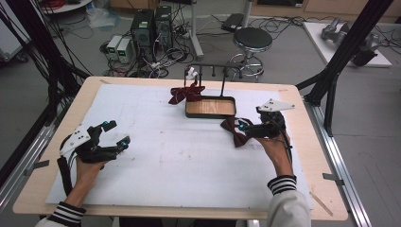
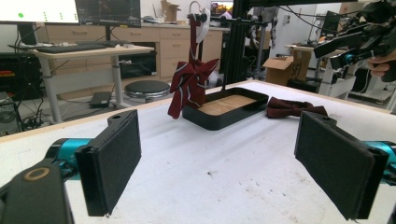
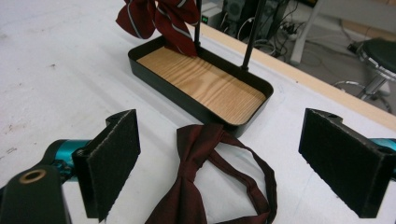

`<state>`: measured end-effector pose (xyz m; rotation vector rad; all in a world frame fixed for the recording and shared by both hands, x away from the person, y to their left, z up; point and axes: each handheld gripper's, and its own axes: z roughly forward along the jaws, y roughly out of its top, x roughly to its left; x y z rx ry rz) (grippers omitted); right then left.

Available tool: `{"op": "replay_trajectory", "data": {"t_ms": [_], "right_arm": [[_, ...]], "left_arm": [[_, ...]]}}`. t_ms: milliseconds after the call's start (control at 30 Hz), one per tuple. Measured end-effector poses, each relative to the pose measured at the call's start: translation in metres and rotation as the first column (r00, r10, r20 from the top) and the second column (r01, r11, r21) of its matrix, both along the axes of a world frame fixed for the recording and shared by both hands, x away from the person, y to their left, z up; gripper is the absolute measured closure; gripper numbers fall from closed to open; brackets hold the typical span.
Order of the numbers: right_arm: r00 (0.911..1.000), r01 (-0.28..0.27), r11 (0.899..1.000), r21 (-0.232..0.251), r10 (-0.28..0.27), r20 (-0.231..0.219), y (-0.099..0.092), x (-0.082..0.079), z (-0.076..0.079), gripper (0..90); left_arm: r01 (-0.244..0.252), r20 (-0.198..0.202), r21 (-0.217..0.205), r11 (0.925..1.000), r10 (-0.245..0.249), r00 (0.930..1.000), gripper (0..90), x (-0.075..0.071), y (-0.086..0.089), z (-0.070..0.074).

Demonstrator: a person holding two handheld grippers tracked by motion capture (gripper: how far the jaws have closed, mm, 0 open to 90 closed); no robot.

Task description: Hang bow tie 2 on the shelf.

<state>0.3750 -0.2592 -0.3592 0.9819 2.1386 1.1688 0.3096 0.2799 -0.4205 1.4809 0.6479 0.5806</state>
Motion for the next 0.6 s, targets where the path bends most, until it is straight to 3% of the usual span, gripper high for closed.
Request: {"op": "replay_trajectory", "data": {"t_ms": [167,433,600], "right_arm": [[0.9989,0.000,1.000,-0.004,0.000,-0.047,0.000,0.009,-0.003,11.5],[0.9946,-0.013,0.998,-0.059,0.006,-0.103,0.008,0.023,0.000,11.5],[0.9887,-0.011,0.996,-0.091,-0.003,-0.150,0.013,0.030,-0.007,11.5]], "left_arm": [[0.003,-0.001,0.000,1.0000,-0.003,1.0000,15.0,0.000,0.000,0.000],[0.006,-0.006,0.002,1.0000,-0.006,1.0000,15.0,0.000,0.000,0.000],[0.009,-0.008,0.002,1.0000,-0.009,0.9999,15.0,0.001,0.000,-0.001]]}}
